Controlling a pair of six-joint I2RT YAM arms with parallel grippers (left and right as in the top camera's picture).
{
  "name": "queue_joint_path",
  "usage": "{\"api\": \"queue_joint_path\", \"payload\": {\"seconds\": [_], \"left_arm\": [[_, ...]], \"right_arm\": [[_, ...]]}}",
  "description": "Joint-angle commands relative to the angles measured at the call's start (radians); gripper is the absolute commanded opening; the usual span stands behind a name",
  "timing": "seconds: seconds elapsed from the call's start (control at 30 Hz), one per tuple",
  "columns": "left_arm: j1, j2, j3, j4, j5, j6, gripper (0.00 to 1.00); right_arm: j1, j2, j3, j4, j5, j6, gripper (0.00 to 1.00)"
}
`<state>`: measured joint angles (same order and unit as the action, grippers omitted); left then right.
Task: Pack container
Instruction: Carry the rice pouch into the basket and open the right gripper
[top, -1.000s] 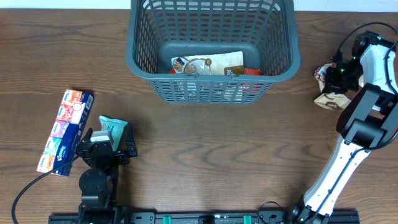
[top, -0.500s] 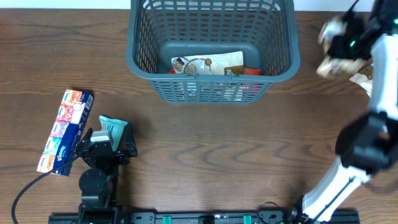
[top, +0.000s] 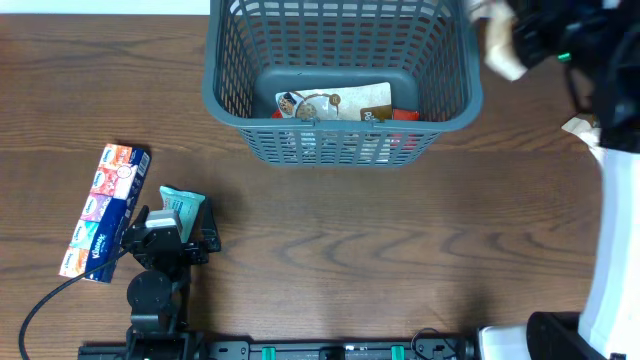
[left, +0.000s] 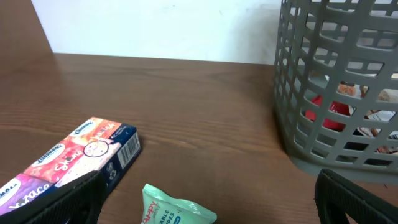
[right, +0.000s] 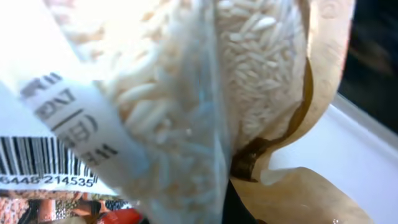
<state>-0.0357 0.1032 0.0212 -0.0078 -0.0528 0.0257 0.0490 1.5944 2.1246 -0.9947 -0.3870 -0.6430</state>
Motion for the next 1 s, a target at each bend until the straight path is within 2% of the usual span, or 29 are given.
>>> {"api": "queue_joint_path", "payload": {"seconds": [0.0, 0.13, 0.27, 0.47, 0.7, 0.97], "left_arm": [[-0.004, 0.001, -0.016, 0.001, -0.011, -0.002, 0.99], [-0.004, 0.001, -0.016, 0.001, -0.011, -0.002, 0.99], [-0.004, 0.001, -0.016, 0.002, -0.003, -0.002, 0.99], [-0.004, 0.001, -0.016, 0.002, 0.019, -0.005, 0.99], [-0.004, 0.001, -0.016, 0.002, 0.019, -0.005, 0.99], [-0.004, 0.001, -0.016, 0.001, 0.019, -0.005, 0.99]], "right_arm": [[0.111, 0.028, -0.003, -0.015, -0.089, -0.327, 0.01], [0.204, 0.062, -0.003, 0.017, -0.061, -0.428, 0.01], [0.270, 0.118, -0.003, 0.108, 0.053, -0.423, 0.01], [0.314, 0.255, -0.003, 0.202, 0.051, -0.407, 0.01], [0.325, 0.408, -0.003, 0.124, 0.071, -0.332, 0.01], [0.320, 0.518, -0.003, -0.074, 0.196, -0.331, 0.01]]}}
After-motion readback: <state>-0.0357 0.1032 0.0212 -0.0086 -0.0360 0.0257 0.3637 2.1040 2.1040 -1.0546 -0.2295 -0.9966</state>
